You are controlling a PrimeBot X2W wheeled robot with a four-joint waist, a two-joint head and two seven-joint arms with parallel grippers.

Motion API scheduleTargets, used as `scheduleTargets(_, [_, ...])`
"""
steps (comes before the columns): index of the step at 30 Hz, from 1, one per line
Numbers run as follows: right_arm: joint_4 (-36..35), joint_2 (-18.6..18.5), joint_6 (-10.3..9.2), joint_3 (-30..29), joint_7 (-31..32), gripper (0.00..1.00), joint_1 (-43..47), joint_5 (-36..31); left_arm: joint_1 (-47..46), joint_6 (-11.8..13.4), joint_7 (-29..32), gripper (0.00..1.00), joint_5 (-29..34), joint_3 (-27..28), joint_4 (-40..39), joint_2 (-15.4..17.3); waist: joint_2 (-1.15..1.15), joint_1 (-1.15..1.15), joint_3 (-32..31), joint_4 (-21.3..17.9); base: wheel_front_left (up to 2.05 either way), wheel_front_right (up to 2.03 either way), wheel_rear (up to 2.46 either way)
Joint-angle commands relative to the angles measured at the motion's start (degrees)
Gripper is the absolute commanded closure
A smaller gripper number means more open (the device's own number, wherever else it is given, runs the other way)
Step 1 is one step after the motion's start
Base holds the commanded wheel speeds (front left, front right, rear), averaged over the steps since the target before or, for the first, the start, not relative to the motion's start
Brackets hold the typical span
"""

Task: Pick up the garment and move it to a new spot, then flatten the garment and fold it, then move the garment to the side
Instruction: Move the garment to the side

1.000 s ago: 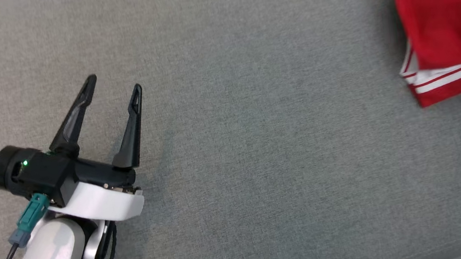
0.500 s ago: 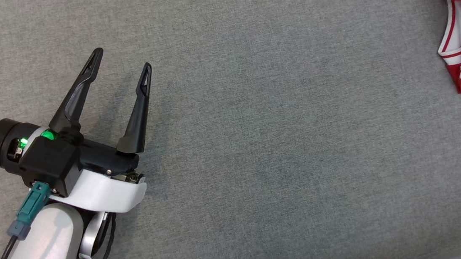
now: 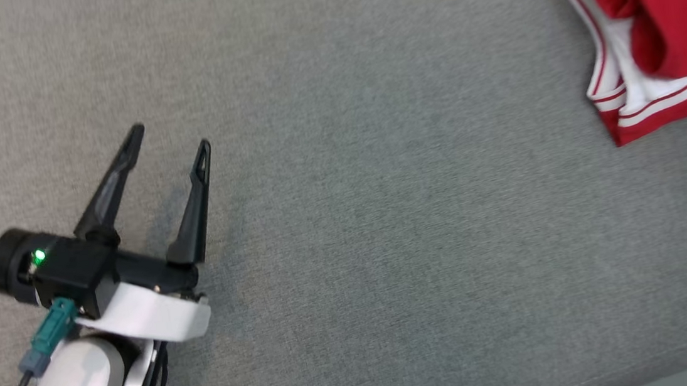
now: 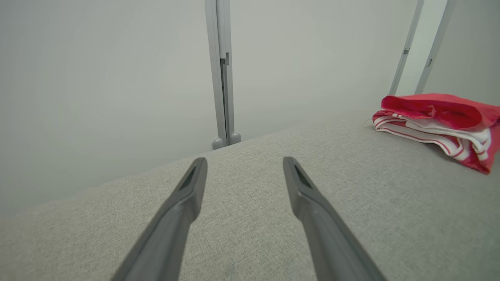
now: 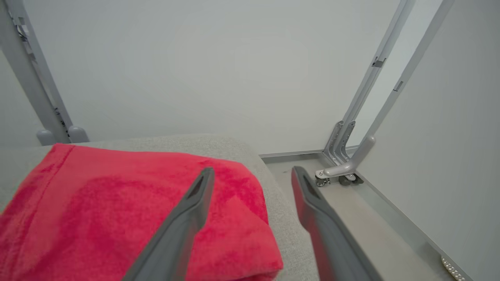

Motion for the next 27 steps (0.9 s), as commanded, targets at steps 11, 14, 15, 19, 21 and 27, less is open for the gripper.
scheduleTargets(11, [-21.5,14.6,-0.01,-10.2,-0.2,0.0,22.0,-6.9,9.5,3.4,-2.1,0.0,-3.2,1.4,1.2,-1.3,0.0,0.0,-10.9,-2.1,0.0,0.0,0.0])
scheduleTargets(14, [-25.7,17.9,-0.01,-9.8,0.2,0.0,25.9,-8.8,11.5,4.3,-2.5,0.0,-3.8,1.8,1.2,-1.5,0.0,0.0,-12.8,-1.3,0.0,0.0,0.0])
scheduleTargets(15, [-27.2,19.0,-0.01,-9.3,0.7,0.0,26.8,-9.5,12.1,4.5,-2.6,0.0,-4.1,1.9,1.3,-1.6,0.0,0.0,-13.4,-0.9,0.0,0.0,0.0])
scheduleTargets(19, [-32.2,23.0,-0.01,-8.3,2.6,0.0,30.0,-11.4,14.6,5.4,-3.3,0.0,-5.1,2.8,2.1,-1.9,0.0,0.0,-15.5,1.3,0.0,0.0,0.0])
scheduleTargets(21, [-34.2,24.6,-0.01,-8.5,4.0,0.0,31.2,-12.7,15.3,5.9,-3.6,0.0,-5.8,3.4,2.4,-2.1,0.0,0.0,-16.3,2.7,0.0,0.0,0.0])
scheduleTargets(27, [-39.5,27.6,-0.01,-7.7,7.5,0.0,34.5,-15.7,18.5,8.2,-4.1,0.0,-7.2,5.6,2.8,-2.5,0.0,0.0,-19.0,7.0,0.0,0.0,0.0])
